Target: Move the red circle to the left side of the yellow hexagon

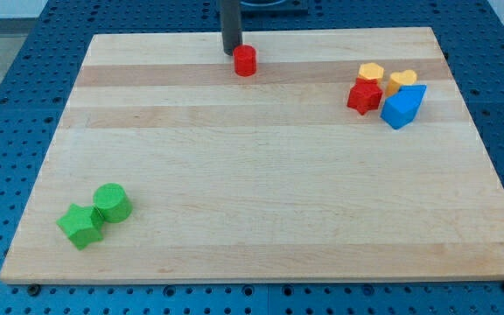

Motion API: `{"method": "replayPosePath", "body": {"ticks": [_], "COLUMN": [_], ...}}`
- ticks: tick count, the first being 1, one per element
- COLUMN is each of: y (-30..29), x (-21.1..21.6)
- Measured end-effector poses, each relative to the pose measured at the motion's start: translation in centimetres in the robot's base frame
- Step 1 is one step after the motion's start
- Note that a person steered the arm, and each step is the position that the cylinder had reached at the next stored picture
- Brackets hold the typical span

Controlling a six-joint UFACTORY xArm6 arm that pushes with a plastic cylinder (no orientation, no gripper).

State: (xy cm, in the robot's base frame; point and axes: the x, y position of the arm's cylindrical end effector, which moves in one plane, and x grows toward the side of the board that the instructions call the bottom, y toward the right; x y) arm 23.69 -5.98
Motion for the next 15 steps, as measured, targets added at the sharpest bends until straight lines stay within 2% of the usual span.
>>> {"method": "replayPosePath", "body": {"ticks": [2, 7, 12, 13, 14, 15], "y": [0.5, 9.1, 14.4, 14.6, 11.5, 6.1], "x": [2.8, 7.8, 8.2, 8.2, 9.9, 13.6]}}
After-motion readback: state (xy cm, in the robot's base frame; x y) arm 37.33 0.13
